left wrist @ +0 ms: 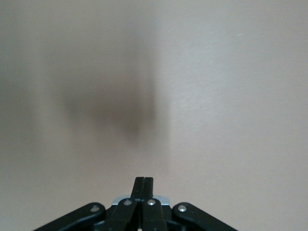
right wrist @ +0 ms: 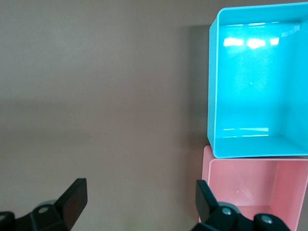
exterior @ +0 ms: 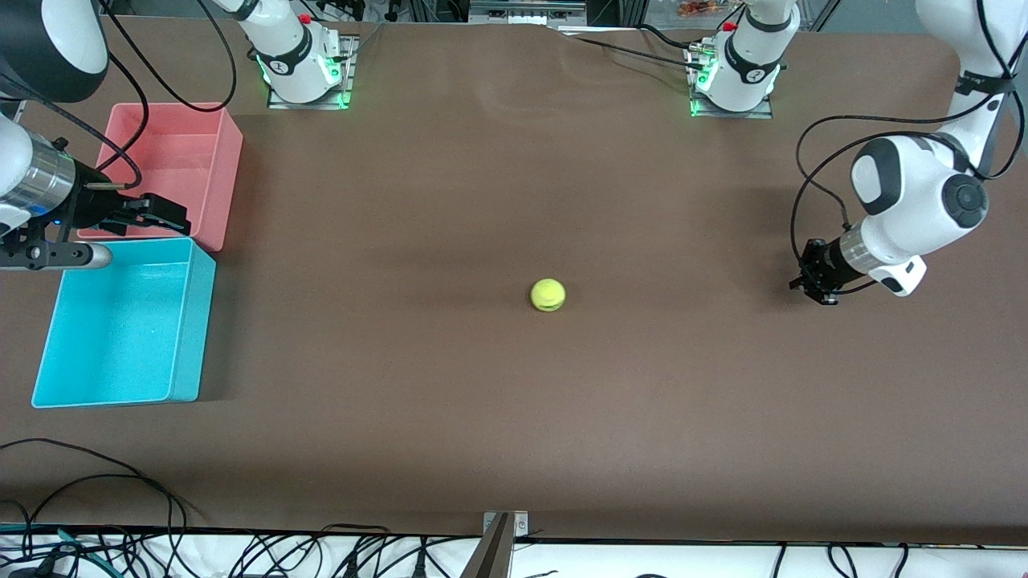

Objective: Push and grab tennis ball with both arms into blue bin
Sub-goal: 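Reach the right gripper to the ball while the left gripper withdraws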

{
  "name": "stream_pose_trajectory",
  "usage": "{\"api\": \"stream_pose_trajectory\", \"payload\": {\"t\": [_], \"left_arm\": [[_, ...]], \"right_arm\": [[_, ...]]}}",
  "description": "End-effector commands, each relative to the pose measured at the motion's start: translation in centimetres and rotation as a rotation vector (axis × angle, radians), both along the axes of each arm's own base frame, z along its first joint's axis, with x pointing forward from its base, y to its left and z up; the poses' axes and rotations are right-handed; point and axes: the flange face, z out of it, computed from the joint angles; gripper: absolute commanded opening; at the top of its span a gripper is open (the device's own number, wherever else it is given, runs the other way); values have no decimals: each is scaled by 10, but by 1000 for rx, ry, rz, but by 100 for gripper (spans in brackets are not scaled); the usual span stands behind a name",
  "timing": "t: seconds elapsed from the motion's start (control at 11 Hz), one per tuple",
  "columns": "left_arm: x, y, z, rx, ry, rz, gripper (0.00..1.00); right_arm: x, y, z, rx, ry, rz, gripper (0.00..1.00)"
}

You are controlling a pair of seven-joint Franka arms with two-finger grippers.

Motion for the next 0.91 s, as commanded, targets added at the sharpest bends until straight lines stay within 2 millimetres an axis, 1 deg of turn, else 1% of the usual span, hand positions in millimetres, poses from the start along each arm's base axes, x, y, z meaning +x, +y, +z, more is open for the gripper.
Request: {"api": "stream_pose_trajectory", "payload": {"t": [0.0, 0.18, 0.27, 0.36, 0.45, 0.63, 0.72, 0.81], "left_arm": [[11, 7, 34, 22, -47, -264, 0], [25, 10, 58, 33, -48, -418, 0], [32, 11, 77, 61, -49, -480, 0], [39, 13, 93, 92, -38, -533, 0], [45, 16, 109, 110, -27, -588, 0], [54, 17, 132, 112, -46, -759, 0], [56, 18, 140, 111, -45, -799, 0], [55, 17, 146, 99, -25, -802, 12]], "right_arm": [[1, 33, -41, -15, 68, 22, 100], [0, 63, -72, -29, 87, 24, 98], [-2, 65, -94, -28, 77, 28, 98], [-5, 68, -113, -29, 78, 31, 99], [-11, 77, -130, -30, 78, 50, 99], [-22, 83, -175, -30, 58, 62, 100], [-25, 88, -194, -27, 29, 72, 100], [-23, 92, -211, -28, 20, 77, 100]]}}
